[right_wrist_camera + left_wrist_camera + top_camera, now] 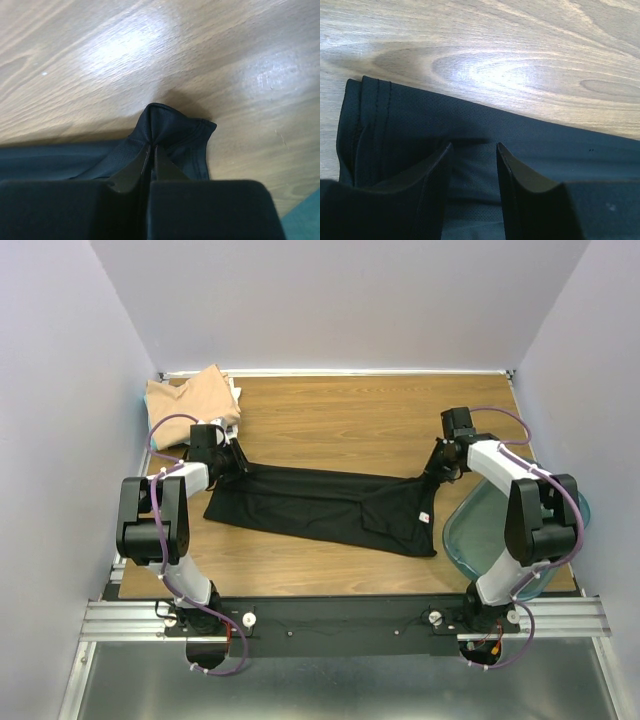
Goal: Fold and stack the t-shirts
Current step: Fold the tshirt
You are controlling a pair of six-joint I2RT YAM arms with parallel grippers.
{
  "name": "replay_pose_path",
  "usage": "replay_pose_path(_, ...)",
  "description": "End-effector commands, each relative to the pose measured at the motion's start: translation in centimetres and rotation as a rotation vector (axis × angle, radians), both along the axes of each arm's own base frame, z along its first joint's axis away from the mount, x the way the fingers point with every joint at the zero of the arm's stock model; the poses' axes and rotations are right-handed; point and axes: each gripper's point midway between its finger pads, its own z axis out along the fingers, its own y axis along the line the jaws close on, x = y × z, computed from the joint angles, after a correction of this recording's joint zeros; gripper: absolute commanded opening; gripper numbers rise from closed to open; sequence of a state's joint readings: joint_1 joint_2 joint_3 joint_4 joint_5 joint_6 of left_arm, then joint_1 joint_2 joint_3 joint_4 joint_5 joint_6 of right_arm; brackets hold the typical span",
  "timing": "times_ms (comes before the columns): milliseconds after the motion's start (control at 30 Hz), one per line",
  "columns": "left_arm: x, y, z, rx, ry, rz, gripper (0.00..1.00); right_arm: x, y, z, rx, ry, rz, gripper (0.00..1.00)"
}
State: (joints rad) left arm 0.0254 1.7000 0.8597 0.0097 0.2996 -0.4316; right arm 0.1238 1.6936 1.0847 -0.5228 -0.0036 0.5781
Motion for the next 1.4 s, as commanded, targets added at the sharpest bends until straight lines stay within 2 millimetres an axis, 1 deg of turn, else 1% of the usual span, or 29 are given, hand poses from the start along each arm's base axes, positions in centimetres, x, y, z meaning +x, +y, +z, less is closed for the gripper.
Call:
replay_pose_path(0, -3.1, 1.8, -3.1, 0.066, 0.138, 0.052, 0.49, -0.6, -0.8, 1.3, -0.006, -0.028, -0.037, 0.10)
replay_pose_path(133, -3.1, 1.7, -3.2, 0.064, 0.141, 0.047, 0.49, -1.3, -1.5, 1.0, -0.029, -0.006, -0.045, 0.10)
replay_pose_path(267, -3.2, 1.8, -3.1, 0.066, 0.140, 0.046, 0.49, -1.6, -2.2, 1.0, -0.053, 0.001, -0.060, 0.12)
replay_pose_path(300, -3.3, 1.8, -3.1, 0.065, 0.140, 0.045, 0.49, -1.6, -2.4, 1.1, -0.058, 0.000, -0.062, 0.13)
replay_pose_path(367, -3.3, 1.6, -3.1, 0.058, 0.140, 0.040, 0.49, -1.7, -2.6, 1.3, -0.060, -0.003, -0.060, 0.23)
replay_pose_path(467, -3.4, 1.4, -3.0, 0.053, 0.136, 0.032, 0.49, -1.7, -2.3, 1.3, -0.044, 0.001, -0.047, 0.29)
replay_pose_path(533, -3.4, 1.3, -2.9, 0.050, 0.133, 0.029, 0.49, -1.4, -1.6, 1.8, -0.016, -0.015, -0.021, 0.33)
replay_pose_path(567, -3.4, 1.4, -2.8, 0.049, 0.130, 0.030, 0.49, -1.4, -1.7, 2.0, -0.020, -0.020, -0.012, 0.35)
replay_pose_path(633, -3.5, 1.3, -2.9, 0.048, 0.131, 0.027, 0.49, -0.9, -0.2, 2.6, 0.049, -0.050, 0.041, 0.39)
replay_pose_path(700, -3.6, 1.2, -2.9, 0.046, 0.131, 0.025, 0.49, -0.5, 0.5, 3.2, 0.080, -0.078, 0.081, 0.46)
replay_pose_path(733, -3.7, 1.2, -3.0, 0.044, 0.134, 0.024, 0.49, -0.2, 0.6, 3.2, 0.084, -0.079, 0.094, 0.51)
replay_pose_path(767, -3.7, 1.1, -3.0, 0.044, 0.134, 0.023, 0.49, -0.1, 0.8, 3.4, 0.091, -0.086, 0.099, 0.52)
replay_pose_path(833, -3.8, 1.2, -3.1, 0.044, 0.135, 0.022, 0.49, 0.1, 1.2, 2.8, 0.110, -0.073, 0.114, 0.55)
replay_pose_path(933, -3.8, 1.2, -3.0, 0.045, 0.132, 0.021, 0.49, 0.4, 1.5, 1.8, 0.123, -0.051, 0.122, 0.55)
replay_pose_path(1000, -3.9, 1.2, -3.0, 0.046, 0.131, 0.020, 0.49, 0.7, 1.5, 1.5, 0.124, -0.045, 0.117, 0.53)
replay_pose_path(1033, -3.8, 1.1, -2.9, 0.044, 0.129, 0.020, 0.49, 0.6, 1.5, 0.9, 0.123, -0.030, 0.117, 0.53)
replay_pose_path(1200, -4.0, 1.1, -2.9, 0.045, 0.131, 0.019, 0.49, 1.1, 1.5, -0.1, 0.118, -0.015, 0.134, 0.47)
replay_pose_path(1333, -4.2, 1.2, -3.0, 0.049, 0.136, 0.021, 0.49, 1.5, 1.5, -0.3, 0.112, -0.018, 0.133, 0.38)
replay_pose_path(1367, -4.2, 1.2, -3.0, 0.049, 0.134, 0.021, 0.49, 1.6, 1.5, -0.2, 0.112, -0.022, 0.133, 0.31)
